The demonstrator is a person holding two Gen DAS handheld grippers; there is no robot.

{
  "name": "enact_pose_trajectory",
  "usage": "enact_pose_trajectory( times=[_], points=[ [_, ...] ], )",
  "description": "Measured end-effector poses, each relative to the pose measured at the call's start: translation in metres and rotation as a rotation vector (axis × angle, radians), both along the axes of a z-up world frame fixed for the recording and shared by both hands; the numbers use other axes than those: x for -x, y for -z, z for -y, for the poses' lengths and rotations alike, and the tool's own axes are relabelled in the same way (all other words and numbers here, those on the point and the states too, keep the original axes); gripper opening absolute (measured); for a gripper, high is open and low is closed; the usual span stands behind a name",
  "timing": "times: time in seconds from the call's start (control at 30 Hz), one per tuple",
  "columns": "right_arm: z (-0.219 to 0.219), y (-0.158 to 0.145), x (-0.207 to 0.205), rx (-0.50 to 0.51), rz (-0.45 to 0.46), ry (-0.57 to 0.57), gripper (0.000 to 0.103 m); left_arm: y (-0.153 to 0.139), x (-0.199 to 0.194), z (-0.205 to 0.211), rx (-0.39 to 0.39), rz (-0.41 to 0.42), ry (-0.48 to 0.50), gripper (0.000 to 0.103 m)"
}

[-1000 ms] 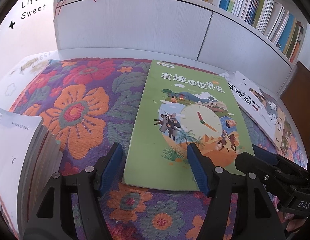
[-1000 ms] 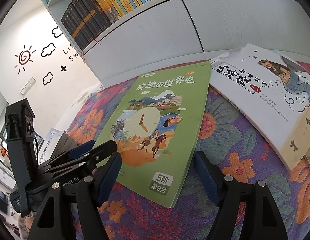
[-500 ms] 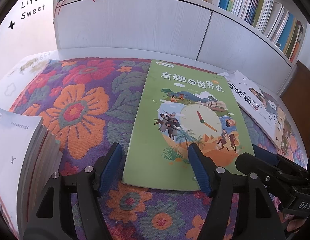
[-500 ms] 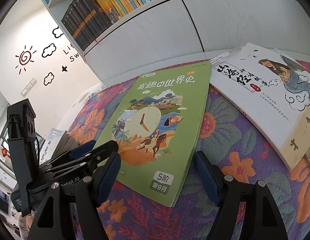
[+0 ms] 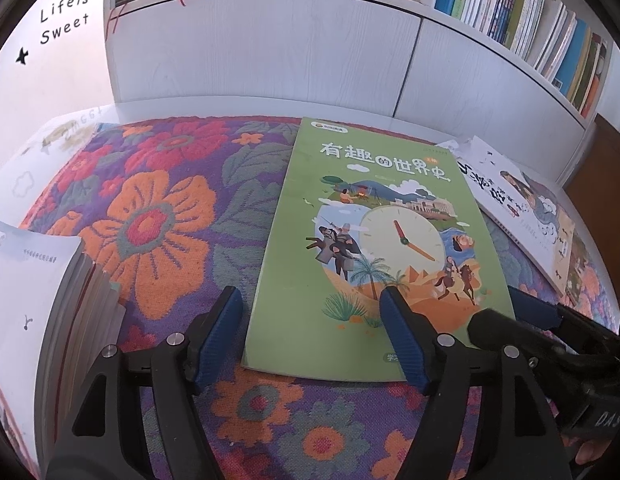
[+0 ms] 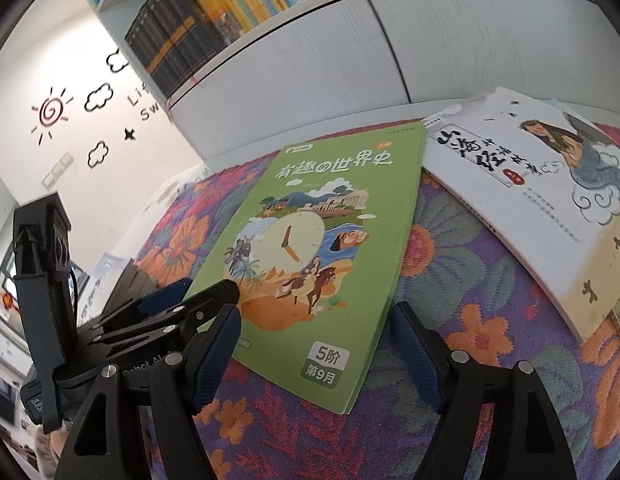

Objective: Organize books
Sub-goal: 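Grasp the green book edge with both grippers and lift it upright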

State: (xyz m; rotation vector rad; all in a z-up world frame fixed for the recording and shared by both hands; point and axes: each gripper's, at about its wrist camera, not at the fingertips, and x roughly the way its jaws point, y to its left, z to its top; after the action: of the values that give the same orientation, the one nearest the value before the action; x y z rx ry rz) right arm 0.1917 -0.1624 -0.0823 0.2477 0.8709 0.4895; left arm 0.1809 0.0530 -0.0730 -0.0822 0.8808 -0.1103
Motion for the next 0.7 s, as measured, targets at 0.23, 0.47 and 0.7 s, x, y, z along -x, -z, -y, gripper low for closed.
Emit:
enact_pose_trajectory(
  times=[0.23,0.47,0.7],
  points=[
    [-0.01,-0.002,-0.007,0.06,-0.055,0.004,0.077,-0.001,-0.005,0.003,0.028,-0.064,0.053,0.071],
    [-0.009,-0.008,0.01,0.054,-0.179,-0.052,0.077,-0.008,0.028,0.003,-0.013,-0.187,0.138,0.072],
    [-0.005,-0.01,0.086,0.023,-0.295,-0.159,0.076,-0.01,0.124,-0.004,-0.031,-0.222,0.237,0.073]
  ],
)
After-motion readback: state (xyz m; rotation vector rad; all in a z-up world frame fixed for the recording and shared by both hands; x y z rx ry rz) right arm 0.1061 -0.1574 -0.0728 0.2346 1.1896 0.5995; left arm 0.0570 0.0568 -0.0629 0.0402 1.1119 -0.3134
